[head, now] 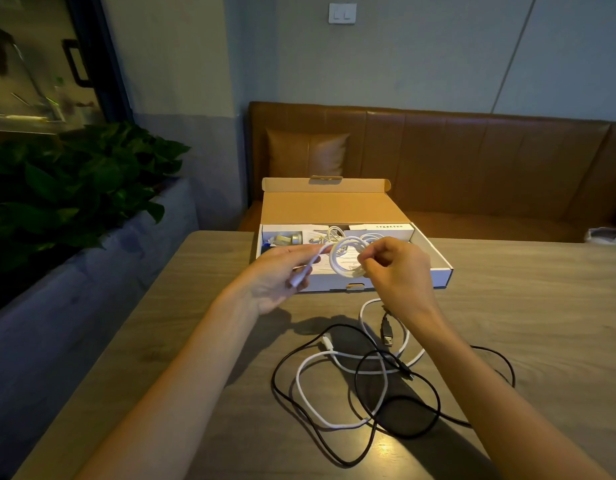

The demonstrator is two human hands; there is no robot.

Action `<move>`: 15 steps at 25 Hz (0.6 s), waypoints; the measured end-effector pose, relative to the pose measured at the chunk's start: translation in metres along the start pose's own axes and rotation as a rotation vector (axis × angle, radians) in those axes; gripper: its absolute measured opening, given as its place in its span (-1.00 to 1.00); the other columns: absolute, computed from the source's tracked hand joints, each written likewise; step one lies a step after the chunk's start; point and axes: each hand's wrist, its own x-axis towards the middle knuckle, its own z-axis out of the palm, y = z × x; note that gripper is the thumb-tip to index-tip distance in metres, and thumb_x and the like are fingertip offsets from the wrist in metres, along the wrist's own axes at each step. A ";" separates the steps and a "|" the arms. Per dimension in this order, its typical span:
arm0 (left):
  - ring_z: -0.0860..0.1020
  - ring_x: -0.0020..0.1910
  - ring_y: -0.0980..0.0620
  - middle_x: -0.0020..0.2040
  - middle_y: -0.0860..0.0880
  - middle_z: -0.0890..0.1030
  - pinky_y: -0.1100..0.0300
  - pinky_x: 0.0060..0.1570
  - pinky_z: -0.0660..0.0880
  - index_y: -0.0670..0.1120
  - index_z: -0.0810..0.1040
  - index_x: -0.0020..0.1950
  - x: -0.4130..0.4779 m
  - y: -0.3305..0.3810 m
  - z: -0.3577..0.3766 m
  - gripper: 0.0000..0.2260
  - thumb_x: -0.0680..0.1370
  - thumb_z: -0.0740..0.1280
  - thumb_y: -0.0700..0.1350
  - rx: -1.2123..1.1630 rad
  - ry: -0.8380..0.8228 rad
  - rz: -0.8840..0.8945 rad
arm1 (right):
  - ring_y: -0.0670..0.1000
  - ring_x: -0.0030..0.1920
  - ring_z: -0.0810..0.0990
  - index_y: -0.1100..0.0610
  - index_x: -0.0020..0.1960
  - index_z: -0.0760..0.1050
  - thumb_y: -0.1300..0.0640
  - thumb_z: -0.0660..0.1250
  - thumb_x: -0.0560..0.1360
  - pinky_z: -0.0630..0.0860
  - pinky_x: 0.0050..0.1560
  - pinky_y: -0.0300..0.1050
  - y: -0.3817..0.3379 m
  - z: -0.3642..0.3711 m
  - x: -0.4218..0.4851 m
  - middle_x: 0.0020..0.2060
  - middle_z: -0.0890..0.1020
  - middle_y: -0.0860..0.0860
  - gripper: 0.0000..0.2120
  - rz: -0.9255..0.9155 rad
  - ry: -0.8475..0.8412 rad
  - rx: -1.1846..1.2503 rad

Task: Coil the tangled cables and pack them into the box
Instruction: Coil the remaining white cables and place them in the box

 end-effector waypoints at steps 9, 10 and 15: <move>0.59 -0.07 -0.03 -0.09 -0.14 0.61 0.16 -0.08 0.61 0.05 0.62 0.07 0.004 -0.012 0.007 -0.79 0.47 0.52 -0.06 0.338 0.130 0.322 | -0.10 -0.22 0.72 0.15 -0.06 0.68 0.26 0.46 0.49 0.67 -0.15 -0.22 -0.006 0.001 -0.004 -0.18 0.74 -0.01 -0.94 0.038 -0.079 0.158; 0.61 0.00 -0.04 -0.04 -0.15 0.63 0.14 -0.02 0.62 0.05 0.60 0.09 0.007 -0.015 0.006 -0.80 0.49 0.51 -0.05 0.334 0.121 0.340 | -0.09 -0.22 0.72 0.16 -0.05 0.68 0.26 0.46 0.49 0.67 -0.14 -0.20 -0.007 0.001 -0.006 -0.18 0.74 0.01 -0.94 0.050 -0.103 0.187; 0.71 -0.04 0.02 0.07 -0.08 0.69 0.16 -0.12 0.67 -0.04 0.50 0.15 0.006 -0.020 0.016 -0.83 0.59 0.39 -0.18 0.278 0.154 0.443 | -0.03 -0.17 0.74 0.19 -0.03 0.64 0.27 0.44 0.52 0.70 -0.09 -0.08 -0.010 0.001 -0.005 -0.15 0.74 0.04 -0.96 0.046 -0.173 0.270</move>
